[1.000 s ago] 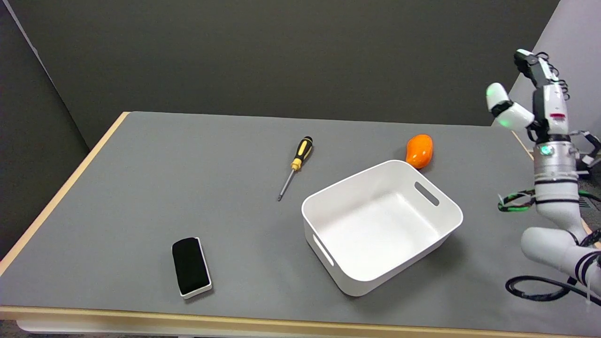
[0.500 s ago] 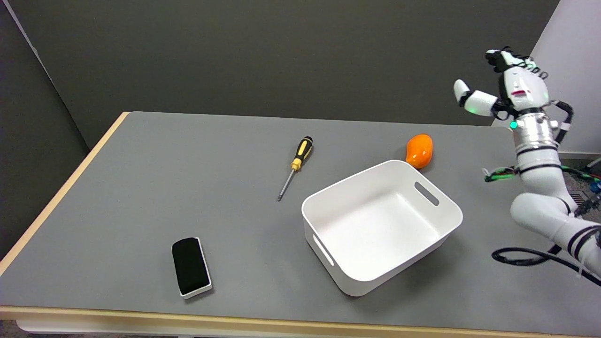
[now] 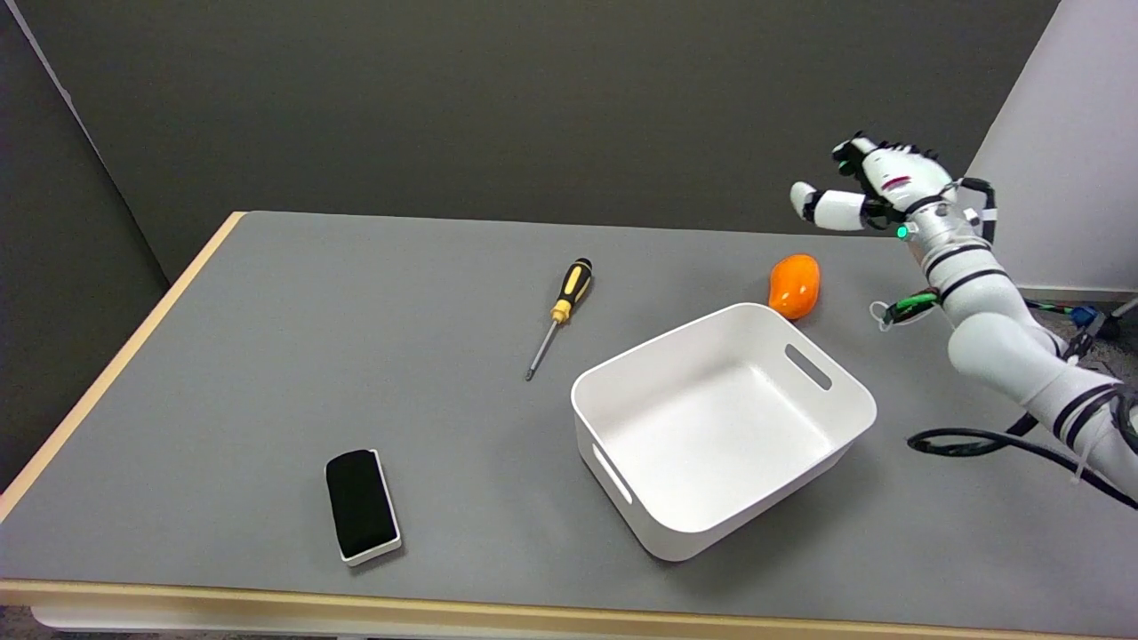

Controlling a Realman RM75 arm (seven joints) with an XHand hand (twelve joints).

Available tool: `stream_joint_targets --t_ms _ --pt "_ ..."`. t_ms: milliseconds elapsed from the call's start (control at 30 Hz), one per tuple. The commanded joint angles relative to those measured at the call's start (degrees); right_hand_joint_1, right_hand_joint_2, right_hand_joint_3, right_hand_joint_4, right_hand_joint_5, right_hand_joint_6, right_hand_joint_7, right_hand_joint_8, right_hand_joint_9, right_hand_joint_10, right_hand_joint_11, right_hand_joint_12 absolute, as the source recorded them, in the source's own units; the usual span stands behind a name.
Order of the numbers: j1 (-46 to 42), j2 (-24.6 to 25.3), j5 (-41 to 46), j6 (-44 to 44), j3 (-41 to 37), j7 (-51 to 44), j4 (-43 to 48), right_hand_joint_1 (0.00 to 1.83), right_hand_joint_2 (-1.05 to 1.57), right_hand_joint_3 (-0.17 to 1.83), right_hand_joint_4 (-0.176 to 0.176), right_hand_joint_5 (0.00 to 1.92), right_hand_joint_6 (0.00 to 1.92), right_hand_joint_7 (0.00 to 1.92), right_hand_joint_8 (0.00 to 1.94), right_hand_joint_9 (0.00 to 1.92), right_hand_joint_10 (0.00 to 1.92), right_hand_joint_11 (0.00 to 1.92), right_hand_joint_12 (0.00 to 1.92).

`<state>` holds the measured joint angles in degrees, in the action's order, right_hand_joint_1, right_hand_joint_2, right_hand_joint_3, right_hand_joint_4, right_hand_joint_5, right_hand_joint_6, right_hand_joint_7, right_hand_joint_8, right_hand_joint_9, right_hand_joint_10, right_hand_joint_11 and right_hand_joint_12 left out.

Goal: Pick up mango.

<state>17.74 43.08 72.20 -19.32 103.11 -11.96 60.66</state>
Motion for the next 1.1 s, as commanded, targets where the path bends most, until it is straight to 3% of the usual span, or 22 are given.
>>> stream_joint_targets --t_ms 33,100,267,833,900,1033,1100 --pt "5.8 -6.6 17.2 21.8 7.0 -12.9 2.3 0.19 0.61 0.88 -0.151 0.24 0.52 0.39 0.53 0.29 0.95 0.17 1.4" --pt "5.6 -6.6 17.5 21.5 7.0 -15.3 2.2 0.25 0.66 0.77 -0.161 0.24 0.51 0.39 0.51 0.26 1.01 0.16 1.41" --pt "5.4 -6.6 17.5 20.9 8.4 -18.3 0.9 0.26 0.66 0.76 -0.176 0.23 0.5 0.39 0.52 0.25 1.03 0.17 1.43" --pt "4.4 -5.6 17.8 17.3 9.1 -18.9 -5.5 0.27 0.65 0.76 -0.166 0.23 0.49 0.39 0.53 0.25 1.04 0.18 1.45" --pt "4.3 -5.3 18.6 15.5 8.4 -18.8 -5.7 0.27 0.65 0.76 -0.156 0.23 0.49 0.39 0.53 0.26 1.04 0.18 1.45" --pt "1.7 -5.3 28.6 12.6 3.1 -16.0 -3.8 0.27 0.65 0.76 -0.109 0.24 0.48 0.37 0.5 0.26 1.05 0.18 1.46" --pt "-1.0 -5.3 31.2 13.4 -1.7 -13.3 -2.3 0.22 0.64 0.77 -0.022 0.2 0.4 0.25 0.37 0.23 0.99 0.17 1.43"
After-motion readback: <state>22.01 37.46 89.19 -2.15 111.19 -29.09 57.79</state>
